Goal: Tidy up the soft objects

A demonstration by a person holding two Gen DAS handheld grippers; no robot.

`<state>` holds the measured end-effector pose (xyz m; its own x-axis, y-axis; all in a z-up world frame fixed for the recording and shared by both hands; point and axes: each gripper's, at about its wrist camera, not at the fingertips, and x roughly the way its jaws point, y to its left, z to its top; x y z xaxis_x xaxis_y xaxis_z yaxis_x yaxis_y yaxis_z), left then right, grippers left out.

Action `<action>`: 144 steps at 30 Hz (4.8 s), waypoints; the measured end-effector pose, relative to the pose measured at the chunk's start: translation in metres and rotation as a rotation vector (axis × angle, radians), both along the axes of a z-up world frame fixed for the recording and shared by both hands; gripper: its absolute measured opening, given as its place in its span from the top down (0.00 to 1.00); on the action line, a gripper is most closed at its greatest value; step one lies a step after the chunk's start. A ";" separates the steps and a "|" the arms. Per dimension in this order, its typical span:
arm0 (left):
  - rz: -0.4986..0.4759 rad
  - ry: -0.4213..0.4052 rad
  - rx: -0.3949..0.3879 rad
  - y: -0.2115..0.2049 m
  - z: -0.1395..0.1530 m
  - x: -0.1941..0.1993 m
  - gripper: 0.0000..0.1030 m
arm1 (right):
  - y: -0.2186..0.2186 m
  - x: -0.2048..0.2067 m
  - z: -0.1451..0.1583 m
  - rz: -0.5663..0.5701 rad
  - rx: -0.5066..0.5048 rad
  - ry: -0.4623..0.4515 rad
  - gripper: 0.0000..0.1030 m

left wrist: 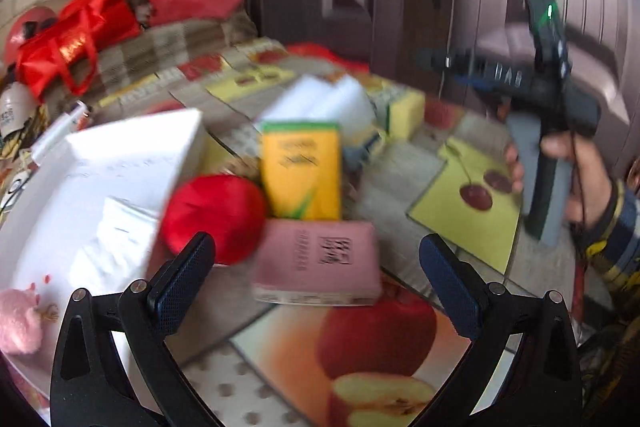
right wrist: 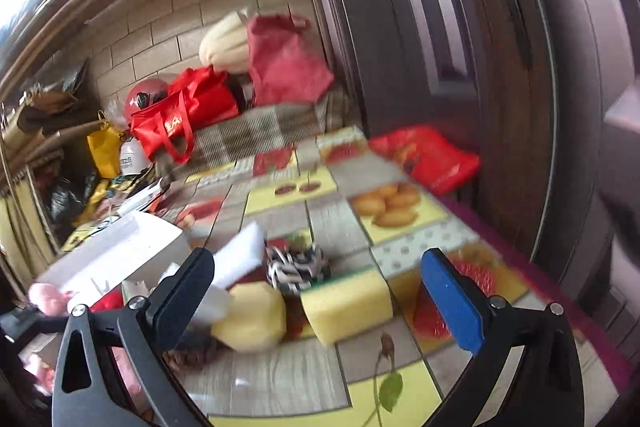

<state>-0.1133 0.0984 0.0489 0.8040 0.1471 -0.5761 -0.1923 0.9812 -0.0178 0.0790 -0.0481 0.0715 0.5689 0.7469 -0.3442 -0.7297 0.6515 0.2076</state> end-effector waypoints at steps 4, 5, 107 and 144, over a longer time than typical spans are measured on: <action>0.006 0.130 -0.017 -0.012 -0.015 0.031 0.01 | -0.003 0.011 -0.007 0.015 -0.021 0.077 0.00; 0.013 0.147 -0.020 -0.012 -0.018 0.033 0.02 | -0.002 0.013 -0.008 0.034 -0.024 0.091 0.00; 0.687 -0.226 0.138 0.149 0.011 -0.091 0.28 | 0.184 -0.168 -0.003 0.481 -0.044 -0.314 0.80; -0.134 0.038 -0.110 -0.013 -0.004 -0.008 0.00 | 0.004 -0.013 -0.004 -0.072 0.059 0.013 0.15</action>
